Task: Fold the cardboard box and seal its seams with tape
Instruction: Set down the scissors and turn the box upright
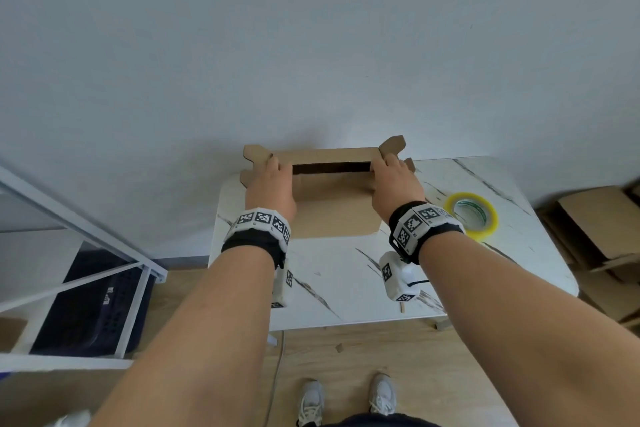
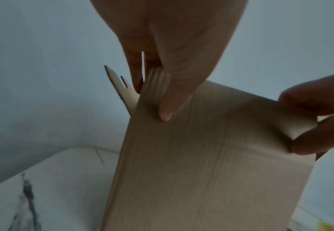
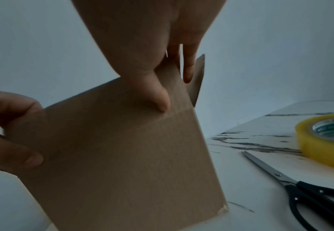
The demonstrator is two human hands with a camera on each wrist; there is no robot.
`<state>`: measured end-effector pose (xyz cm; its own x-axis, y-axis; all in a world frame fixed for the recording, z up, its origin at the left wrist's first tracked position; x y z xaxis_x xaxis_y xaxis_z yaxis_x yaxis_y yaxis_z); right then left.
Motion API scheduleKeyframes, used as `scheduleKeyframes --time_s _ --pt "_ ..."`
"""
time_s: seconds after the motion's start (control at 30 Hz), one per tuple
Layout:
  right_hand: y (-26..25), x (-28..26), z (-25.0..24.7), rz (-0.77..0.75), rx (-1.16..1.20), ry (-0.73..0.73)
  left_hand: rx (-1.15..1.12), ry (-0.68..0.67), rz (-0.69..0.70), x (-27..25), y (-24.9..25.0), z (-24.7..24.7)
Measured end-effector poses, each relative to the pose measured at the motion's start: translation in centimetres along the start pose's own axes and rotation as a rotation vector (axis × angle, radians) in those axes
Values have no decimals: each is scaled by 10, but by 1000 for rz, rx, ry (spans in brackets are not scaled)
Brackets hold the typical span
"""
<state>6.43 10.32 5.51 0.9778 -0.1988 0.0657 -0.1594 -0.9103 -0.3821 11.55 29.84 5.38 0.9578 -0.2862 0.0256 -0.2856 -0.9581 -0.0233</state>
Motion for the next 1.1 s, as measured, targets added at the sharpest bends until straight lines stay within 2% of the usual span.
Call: scheduleKeyframes --time_s 0.13,0.23,0.4,0.47,0.57,0.67,0.77,0.83,0.97,1.1 --pt "2 -6 8 15 18 -71 -29 -99 -13 -5 1 10" --pt "0 -7 4 80 129 -103 -12 -169 27 -5 3 17" --pt "2 16 -25 142 265 39 26 -245 128 0 12 20" --pt "4 30 -17 154 224 -73 62 -288 138 2 12 27" --pt "1 43 2 121 -14 -302 91 -315 126 4 6 32" --pt "1 49 15 116 -136 -388 141 -249 129 8 2 23" --pt "1 49 23 176 -94 -451 175 -171 126 11 -2 10" --pt "1 51 20 239 26 -443 174 -165 97 12 -8 10" --pt "16 56 0 411 292 -330 142 -198 43 9 -17 19" --pt "34 54 1 487 361 -275 77 -232 23 9 -16 25"
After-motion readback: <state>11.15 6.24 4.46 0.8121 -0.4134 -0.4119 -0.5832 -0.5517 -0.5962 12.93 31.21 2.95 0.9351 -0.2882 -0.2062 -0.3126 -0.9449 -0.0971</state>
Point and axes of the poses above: each hand's wrist, its own x-axis towards the middle knuckle, its own z-axis out of the palm, y = z × x, the point moved 10 cm from there along x, towards the middle knuckle, and after that the axes turned 11 degrees about x, right-handed, at the moved point
